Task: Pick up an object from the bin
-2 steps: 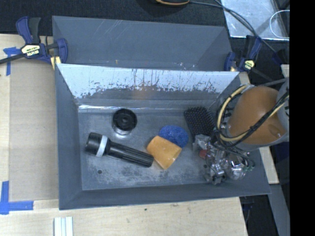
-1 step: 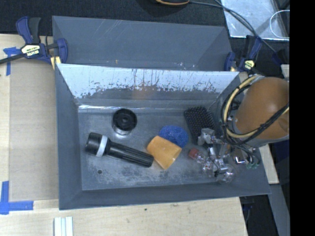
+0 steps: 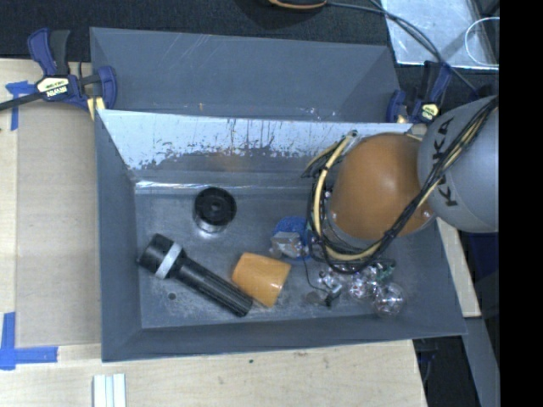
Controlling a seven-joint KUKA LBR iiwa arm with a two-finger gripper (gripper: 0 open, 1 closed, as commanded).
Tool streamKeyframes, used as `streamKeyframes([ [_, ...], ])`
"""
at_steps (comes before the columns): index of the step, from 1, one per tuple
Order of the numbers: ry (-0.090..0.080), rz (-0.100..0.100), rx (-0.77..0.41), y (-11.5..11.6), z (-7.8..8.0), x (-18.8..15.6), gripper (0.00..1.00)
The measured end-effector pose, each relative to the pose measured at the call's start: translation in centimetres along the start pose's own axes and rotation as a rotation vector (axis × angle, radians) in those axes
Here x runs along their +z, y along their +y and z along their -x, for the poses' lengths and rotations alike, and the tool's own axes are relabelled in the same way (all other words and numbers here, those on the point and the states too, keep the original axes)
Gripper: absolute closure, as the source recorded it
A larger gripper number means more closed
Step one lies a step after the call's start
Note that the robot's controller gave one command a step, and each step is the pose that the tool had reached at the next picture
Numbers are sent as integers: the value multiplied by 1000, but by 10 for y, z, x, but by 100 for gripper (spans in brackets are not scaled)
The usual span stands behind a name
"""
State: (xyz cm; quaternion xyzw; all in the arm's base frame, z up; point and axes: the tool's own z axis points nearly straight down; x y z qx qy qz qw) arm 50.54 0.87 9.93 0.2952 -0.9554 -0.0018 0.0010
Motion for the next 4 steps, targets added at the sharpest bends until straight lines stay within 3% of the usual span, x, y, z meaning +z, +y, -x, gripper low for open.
streamKeyframes([
  [1,-10,-7,552,-97,-91,29,0],
  [2,-4,-3,-88,-80,-53,29,100],
  [4,-2,0,-85,-80,-54,21,100],
])
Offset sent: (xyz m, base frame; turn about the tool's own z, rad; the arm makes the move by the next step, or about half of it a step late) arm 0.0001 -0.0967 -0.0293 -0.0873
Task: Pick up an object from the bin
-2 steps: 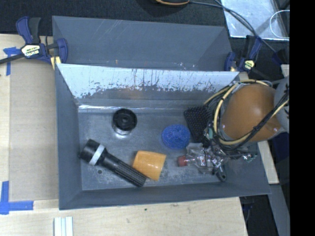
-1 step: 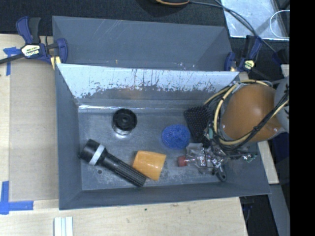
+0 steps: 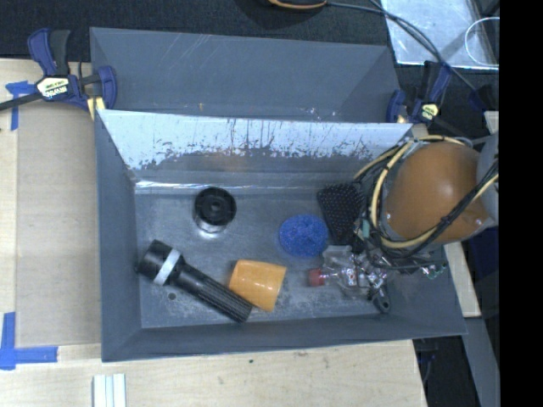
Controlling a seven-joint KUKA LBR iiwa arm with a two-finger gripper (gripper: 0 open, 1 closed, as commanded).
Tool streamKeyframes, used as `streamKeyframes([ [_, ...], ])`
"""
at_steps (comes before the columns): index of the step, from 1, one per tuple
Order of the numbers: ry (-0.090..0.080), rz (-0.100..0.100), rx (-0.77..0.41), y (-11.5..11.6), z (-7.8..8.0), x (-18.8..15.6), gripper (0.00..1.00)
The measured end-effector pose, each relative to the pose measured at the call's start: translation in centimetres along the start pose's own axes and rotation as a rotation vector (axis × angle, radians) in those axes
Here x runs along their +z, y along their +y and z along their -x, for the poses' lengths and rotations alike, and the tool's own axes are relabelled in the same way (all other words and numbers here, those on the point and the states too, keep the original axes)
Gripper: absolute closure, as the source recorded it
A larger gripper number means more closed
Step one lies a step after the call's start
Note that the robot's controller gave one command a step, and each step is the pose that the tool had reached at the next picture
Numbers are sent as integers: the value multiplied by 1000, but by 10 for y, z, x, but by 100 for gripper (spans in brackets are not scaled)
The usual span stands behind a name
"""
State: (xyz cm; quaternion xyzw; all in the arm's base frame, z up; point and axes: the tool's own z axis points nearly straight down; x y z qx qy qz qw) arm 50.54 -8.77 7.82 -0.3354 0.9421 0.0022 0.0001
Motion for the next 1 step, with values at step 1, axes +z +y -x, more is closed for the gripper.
streamKeyframes([
  [1,4,5,0,1,-1,-16,100],
])
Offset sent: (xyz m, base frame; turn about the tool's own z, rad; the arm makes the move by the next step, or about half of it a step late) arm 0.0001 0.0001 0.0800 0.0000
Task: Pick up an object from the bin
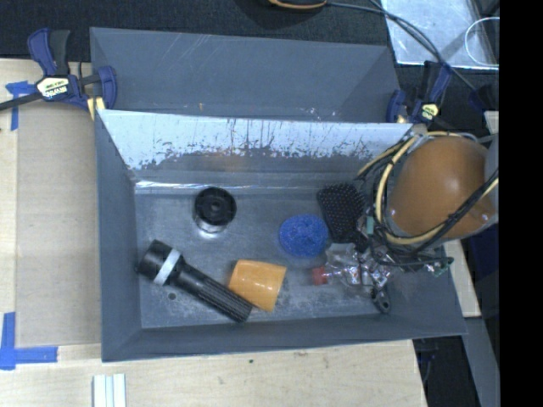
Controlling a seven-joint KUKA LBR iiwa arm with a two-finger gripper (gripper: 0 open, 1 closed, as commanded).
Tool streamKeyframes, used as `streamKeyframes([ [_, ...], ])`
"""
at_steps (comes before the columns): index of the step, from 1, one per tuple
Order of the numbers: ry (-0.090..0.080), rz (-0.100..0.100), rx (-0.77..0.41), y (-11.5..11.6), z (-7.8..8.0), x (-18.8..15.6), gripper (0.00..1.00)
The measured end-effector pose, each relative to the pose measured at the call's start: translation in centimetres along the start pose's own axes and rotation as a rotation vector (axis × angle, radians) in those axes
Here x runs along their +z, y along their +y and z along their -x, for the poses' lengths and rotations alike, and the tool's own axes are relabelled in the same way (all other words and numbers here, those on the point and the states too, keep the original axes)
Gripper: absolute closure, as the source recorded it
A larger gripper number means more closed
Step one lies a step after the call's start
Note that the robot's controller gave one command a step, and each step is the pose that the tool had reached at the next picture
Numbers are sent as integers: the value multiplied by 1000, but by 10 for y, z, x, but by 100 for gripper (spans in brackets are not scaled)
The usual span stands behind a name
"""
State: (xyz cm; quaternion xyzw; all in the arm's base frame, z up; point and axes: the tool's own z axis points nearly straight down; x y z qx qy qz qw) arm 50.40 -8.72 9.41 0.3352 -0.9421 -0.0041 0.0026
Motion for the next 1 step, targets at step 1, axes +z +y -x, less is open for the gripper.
streamKeyframes([
  [1,-4,-5,1,-1,1,-29,100],
])
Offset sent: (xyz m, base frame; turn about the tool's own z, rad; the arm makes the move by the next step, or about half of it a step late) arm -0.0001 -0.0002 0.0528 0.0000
